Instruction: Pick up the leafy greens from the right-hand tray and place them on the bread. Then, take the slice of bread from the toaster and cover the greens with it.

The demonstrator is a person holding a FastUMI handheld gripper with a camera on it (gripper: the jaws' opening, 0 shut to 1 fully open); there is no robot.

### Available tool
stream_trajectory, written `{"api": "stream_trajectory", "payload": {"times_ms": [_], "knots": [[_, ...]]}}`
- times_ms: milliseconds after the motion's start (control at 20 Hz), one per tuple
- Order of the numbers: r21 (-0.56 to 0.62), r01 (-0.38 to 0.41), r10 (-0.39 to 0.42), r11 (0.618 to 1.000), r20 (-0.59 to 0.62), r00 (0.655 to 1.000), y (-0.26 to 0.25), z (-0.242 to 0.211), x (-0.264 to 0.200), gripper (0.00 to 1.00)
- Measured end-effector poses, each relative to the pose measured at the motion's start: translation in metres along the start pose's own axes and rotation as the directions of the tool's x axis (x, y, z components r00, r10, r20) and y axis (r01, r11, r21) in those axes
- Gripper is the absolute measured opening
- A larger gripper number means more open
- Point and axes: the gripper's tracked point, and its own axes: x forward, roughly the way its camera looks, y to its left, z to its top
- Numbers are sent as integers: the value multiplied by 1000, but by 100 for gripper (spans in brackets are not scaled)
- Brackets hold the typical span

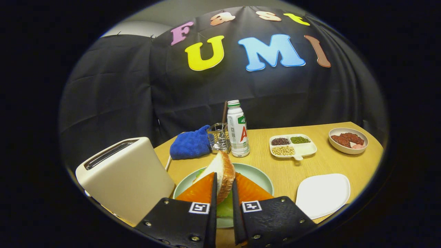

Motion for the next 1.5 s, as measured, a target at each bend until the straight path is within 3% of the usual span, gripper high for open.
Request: {"api": "stream_trajectory", "payload": {"times_ms": [100,750,950,1300,1500], "knots": [[9,7,-7,1000,-6,1000,-3,-2,0,26],[-14,64,-64,998,-20,998,-21,-8,1,35],[-73,103,-105,992,-18,994,-31,-11,0,52],[-83,78,-74,993,50,996,-26,7,-11,52],[-152,94,-74,984,128,989,-36,27,-30,52]]}}
